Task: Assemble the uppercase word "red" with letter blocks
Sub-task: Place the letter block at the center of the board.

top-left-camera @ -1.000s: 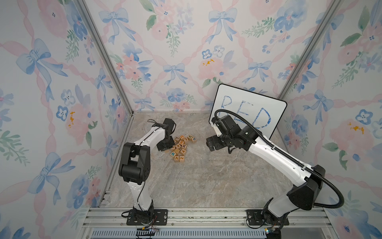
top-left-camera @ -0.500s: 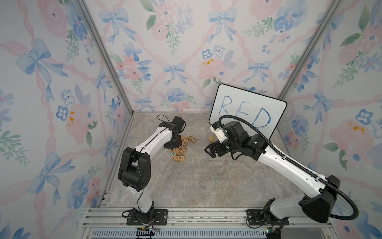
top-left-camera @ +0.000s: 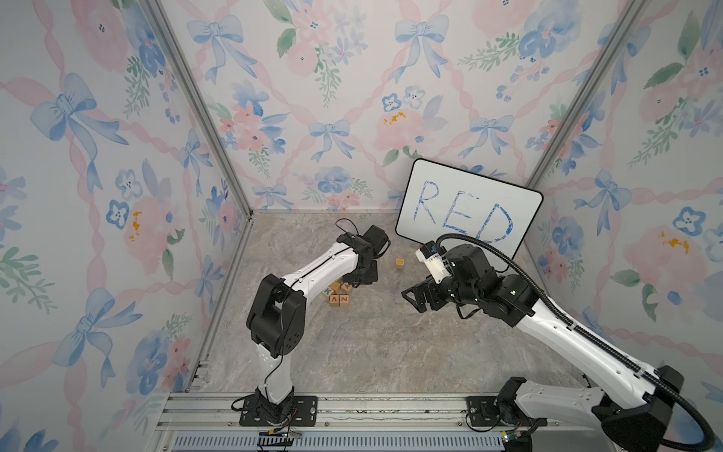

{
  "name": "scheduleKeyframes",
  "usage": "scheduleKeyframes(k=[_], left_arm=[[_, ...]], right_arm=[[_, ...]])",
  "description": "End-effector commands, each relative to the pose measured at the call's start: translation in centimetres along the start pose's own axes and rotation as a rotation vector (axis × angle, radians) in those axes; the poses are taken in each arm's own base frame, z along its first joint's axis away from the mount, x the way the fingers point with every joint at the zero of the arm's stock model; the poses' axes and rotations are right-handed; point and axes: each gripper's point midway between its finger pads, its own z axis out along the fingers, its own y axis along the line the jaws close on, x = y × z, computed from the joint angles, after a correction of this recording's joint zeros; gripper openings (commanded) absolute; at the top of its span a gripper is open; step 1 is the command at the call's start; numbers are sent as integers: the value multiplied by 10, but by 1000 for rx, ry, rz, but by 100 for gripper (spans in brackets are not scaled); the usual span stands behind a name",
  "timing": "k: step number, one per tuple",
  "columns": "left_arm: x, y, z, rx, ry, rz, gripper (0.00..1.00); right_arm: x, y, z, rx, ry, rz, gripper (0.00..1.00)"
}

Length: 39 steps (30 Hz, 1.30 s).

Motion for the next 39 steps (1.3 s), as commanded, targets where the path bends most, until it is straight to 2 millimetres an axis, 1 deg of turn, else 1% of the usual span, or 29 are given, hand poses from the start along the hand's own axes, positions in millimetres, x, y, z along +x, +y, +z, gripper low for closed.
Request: scheduleKeyframes(k=[1,5,9,16,17,19,20,24,27,31,36,39], left_arm=[[11,-15,11,-15,39,8,22],[21,-36,26,-26,58,55,22],[27,-54,37,-19,60,82,22],[41,-76,56,13,66,110,22],[42,-80,57,24,65,110,22],[46,-86,59,41,70,107,22],[49,-89,60,52,76,99,22],[58,-99,63,93,84,86,22],[65,-104,65,99,83,89,22],[74,-106,72,113,99,71,22],[81,-106,77,123,112,58,22],[83,-106,79,120,115,59,23]], right_arm=[[15,-11,-4,36,-6,26,97],[35,-17,-7,46,1,50,97],[52,-22,-8,52,-5,70,97],[83,-31,-6,71,9,97,97],[85,-32,-5,78,0,100,97],[82,-30,-6,64,-20,98,97],[82,-31,-5,71,-23,104,97],[90,-34,1,81,-6,130,97],[96,-37,6,95,9,172,97],[104,-39,10,108,15,187,97],[121,-53,15,183,51,184,97],[123,-52,17,184,49,190,97]])
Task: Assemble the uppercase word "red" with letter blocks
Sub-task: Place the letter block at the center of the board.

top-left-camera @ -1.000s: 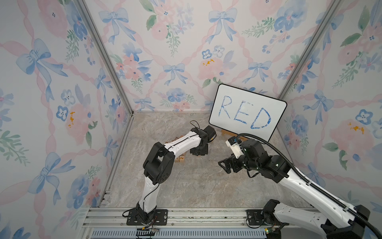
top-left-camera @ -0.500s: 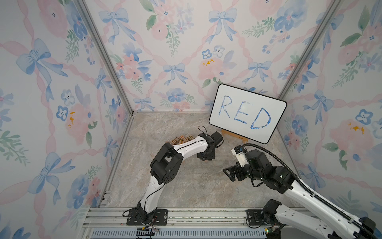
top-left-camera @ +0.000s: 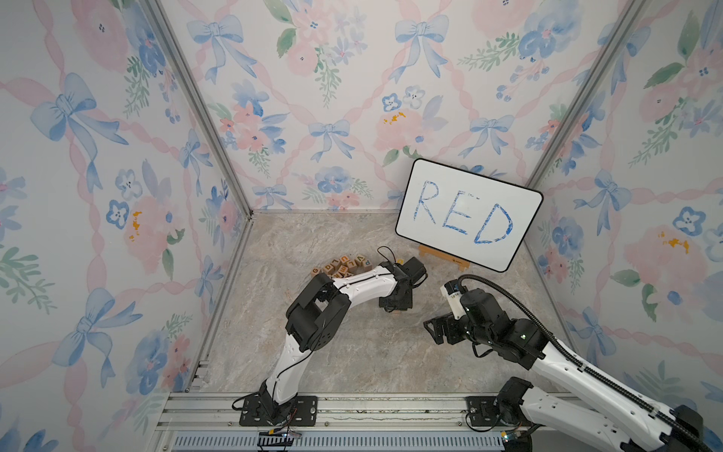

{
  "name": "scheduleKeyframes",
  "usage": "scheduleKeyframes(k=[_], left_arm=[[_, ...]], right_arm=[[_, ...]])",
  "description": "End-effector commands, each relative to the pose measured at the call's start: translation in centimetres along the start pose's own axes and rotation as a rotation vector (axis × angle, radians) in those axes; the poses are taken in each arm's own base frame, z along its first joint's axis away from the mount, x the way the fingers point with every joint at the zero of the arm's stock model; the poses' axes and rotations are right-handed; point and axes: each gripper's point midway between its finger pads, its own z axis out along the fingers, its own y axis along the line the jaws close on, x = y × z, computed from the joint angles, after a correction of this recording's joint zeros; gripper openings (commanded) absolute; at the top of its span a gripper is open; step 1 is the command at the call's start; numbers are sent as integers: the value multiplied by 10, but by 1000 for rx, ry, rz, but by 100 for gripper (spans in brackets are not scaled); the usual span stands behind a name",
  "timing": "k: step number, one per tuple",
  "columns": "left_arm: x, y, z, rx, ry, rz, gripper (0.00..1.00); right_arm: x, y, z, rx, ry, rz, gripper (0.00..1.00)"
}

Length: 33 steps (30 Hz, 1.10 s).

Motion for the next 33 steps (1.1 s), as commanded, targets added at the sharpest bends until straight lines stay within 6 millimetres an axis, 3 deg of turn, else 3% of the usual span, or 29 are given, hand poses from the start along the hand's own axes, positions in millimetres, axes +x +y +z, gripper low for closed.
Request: scheduleKeyframes(k=[1,15,28,33], left_arm=[[15,5,14,-12,47,-17,24],[18,3,13,-3,57,-22,43],[12,2,4,4,34,-25,55],[2,6,-5,10,9,-36,73]], right_arm=[[2,-5,3,31,-11,17,97],[-2,-5,5,52,6,6,97],[-7,-4,3,52,-8,-7,97],[-13,-2,-1,53,-11,-19,97]])
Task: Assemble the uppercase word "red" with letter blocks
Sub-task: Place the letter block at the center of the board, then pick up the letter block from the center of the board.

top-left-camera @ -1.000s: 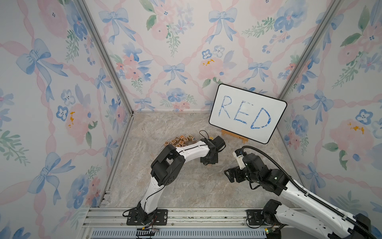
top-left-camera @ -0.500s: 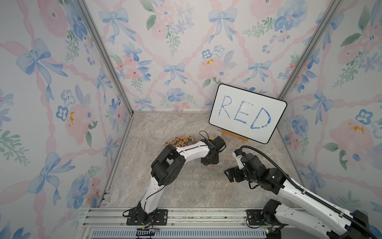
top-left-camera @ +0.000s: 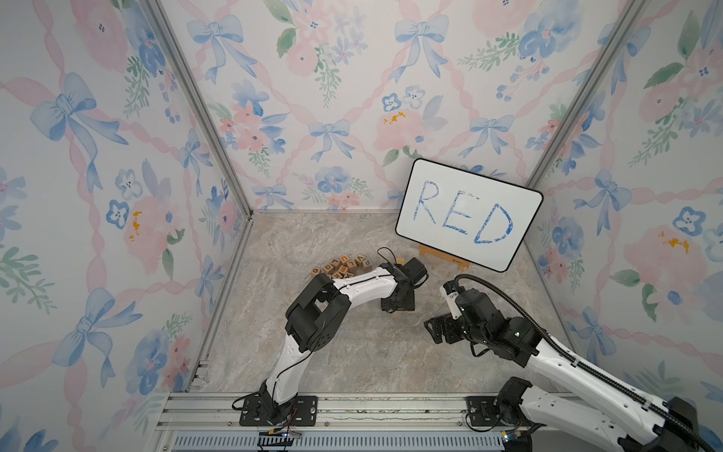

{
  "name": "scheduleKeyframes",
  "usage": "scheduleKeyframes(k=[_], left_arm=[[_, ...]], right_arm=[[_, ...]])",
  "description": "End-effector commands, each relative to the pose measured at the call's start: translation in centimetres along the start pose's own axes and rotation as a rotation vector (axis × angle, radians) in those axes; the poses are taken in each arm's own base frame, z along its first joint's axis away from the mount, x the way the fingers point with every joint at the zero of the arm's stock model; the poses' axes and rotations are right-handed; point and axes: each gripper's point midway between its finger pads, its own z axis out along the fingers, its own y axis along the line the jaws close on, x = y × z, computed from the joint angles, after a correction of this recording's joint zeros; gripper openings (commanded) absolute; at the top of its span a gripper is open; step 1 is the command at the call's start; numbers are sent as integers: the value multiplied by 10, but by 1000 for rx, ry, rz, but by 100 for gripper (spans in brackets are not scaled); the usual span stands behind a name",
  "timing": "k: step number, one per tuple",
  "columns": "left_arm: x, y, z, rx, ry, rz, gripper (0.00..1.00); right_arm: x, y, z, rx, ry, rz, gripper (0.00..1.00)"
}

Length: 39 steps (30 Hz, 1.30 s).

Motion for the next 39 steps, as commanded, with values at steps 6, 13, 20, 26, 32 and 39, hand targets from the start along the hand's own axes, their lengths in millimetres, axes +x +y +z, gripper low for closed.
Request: scheduleKeyframes(k=[6,13,20,26,32,39], left_arm=[[-16,21,-20,-3,-18,-47,98],[-39,35,-42,15,-60,-96,98],[-62,65,-62,-5,-101,-174,98],[-81,90,-81,-4,-141,-243,98],[-91,120,-94,-24,-168,-328,98],[-94,163,-104,-49,-184,-459,96]], right_arm=[[-30,9,-18,-7,-51,-40,97],[-55,20,-28,-15,-64,-88,97],[-77,31,-29,-31,-65,-123,97],[-93,45,-24,-64,-62,-150,97],[-113,62,-21,-112,-67,-169,97],[-137,84,-13,-160,-70,-179,97]])
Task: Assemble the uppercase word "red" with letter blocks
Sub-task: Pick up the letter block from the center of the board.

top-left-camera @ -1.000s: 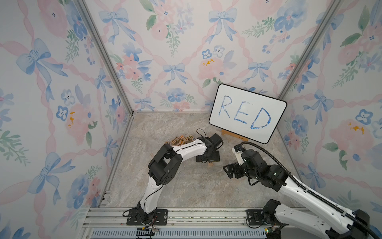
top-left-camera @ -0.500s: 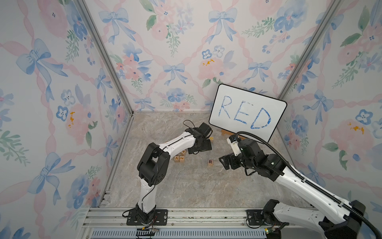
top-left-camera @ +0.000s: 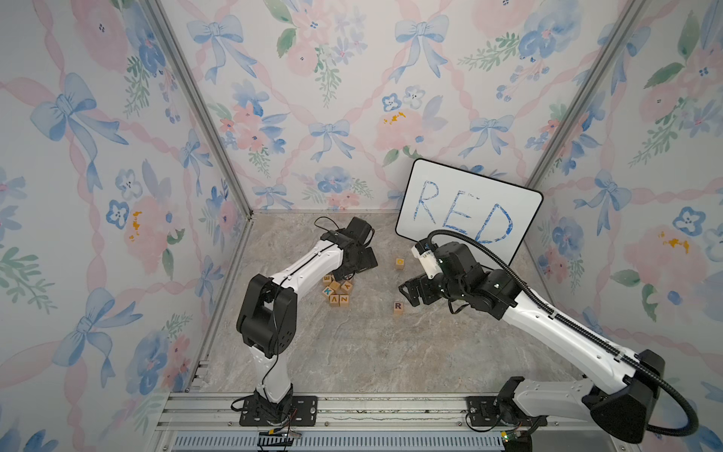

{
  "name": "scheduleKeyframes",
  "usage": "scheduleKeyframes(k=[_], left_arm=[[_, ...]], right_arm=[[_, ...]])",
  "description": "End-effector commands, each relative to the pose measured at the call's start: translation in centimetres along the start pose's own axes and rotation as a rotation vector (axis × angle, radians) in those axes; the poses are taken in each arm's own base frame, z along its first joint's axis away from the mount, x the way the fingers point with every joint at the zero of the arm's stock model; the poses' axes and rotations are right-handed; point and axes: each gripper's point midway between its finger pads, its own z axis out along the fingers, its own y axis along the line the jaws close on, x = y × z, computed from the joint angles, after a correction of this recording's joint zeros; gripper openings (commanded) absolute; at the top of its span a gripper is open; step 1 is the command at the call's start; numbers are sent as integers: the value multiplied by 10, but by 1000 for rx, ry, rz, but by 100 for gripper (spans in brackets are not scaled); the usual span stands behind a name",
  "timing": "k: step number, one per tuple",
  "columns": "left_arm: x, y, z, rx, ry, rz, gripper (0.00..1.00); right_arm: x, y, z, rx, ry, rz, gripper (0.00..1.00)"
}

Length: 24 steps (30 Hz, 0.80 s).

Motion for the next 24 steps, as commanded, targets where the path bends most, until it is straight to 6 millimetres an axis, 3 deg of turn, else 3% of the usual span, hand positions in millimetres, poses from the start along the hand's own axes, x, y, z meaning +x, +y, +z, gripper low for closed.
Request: scheduleKeyframes(k=[1,11,15,18,24], left_arm=[[-5,26,-6,-43,-5,-77,96],[-15,83,-8,-102,-5,-237,89],[-16,106,-5,-138,-3,-288,82],[-20,116,-1,-157,-5,-301,73],[-25,123,14,-169,29,-358,74]], right_arm=[[-14,16,2,-51,-10,-26,97],[-33,49,21,-134,-8,-50,97],[-36,63,27,-171,-7,-50,97],[-37,71,32,-185,0,-58,97],[-35,75,36,-188,14,-69,97]])
